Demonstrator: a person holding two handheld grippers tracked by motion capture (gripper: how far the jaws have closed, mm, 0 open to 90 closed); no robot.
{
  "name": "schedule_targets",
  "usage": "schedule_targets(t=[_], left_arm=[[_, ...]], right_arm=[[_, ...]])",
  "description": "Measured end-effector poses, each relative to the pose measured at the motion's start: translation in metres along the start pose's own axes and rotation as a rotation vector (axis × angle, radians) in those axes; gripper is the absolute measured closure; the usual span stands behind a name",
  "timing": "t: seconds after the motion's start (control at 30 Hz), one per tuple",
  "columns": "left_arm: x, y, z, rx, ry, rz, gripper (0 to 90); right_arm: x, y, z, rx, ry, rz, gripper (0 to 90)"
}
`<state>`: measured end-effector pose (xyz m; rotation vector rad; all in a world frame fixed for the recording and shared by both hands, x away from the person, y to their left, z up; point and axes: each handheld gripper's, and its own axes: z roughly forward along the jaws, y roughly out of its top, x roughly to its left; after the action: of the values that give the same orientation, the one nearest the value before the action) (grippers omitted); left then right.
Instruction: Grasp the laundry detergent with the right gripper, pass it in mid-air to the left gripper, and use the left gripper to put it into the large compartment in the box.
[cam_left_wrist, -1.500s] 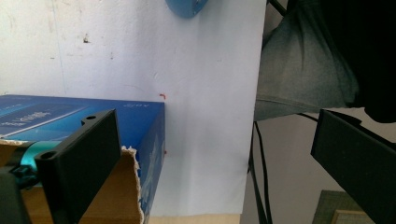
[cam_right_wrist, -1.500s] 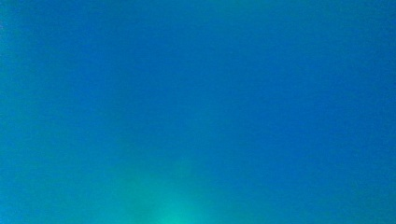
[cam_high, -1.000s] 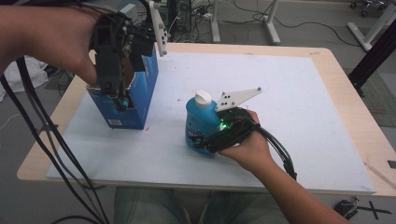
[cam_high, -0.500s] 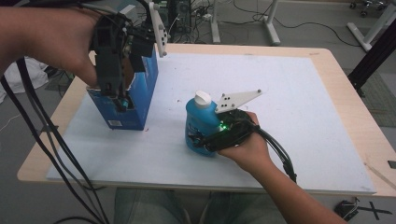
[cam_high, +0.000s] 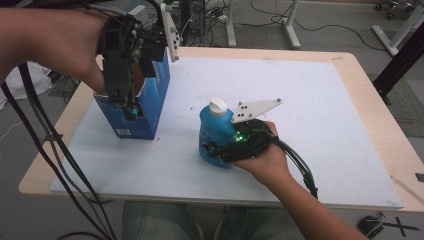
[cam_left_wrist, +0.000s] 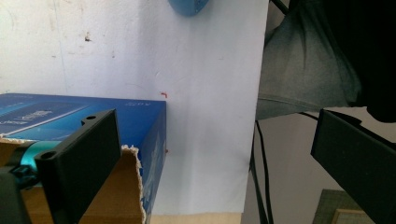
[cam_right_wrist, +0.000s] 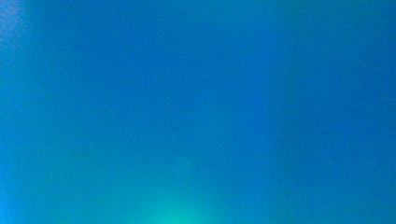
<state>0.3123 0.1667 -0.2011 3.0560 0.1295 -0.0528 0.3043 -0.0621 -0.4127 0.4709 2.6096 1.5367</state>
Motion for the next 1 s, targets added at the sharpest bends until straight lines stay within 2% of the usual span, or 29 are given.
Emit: schedule_targets(t=[0.23, 0.37, 0.47, 0.7, 1.0], left_arm=[[-0.001, -0.001, 0.001, 0.0, 0.005, 0.0, 1.7], [-0.001, -0.001, 0.001, 0.003, 0.004, 0.0, 1.7], [0.0, 0.0, 0.001, 0.002, 0.003, 0.0, 1.7], [-0.001, 0.004, 0.002, 0.001, 0.003, 0.008, 1.7], [0.001, 0.012, 0.003, 0.008, -0.002, 0.02, 1.7]], right_arm=[[0.0, -0.001, 0.001, -0.012, -0.011, -0.007, 40.3], [0.004, -0.001, 0.0, -0.025, -0.045, -0.04, 44.0], [0.005, -0.001, -0.001, -0.025, -0.052, -0.05, 45.3], [0.006, -0.001, -0.002, -0.027, -0.053, -0.065, 46.6], [0.005, 0.008, -0.012, -0.04, -0.018, -0.08, 46.6]])
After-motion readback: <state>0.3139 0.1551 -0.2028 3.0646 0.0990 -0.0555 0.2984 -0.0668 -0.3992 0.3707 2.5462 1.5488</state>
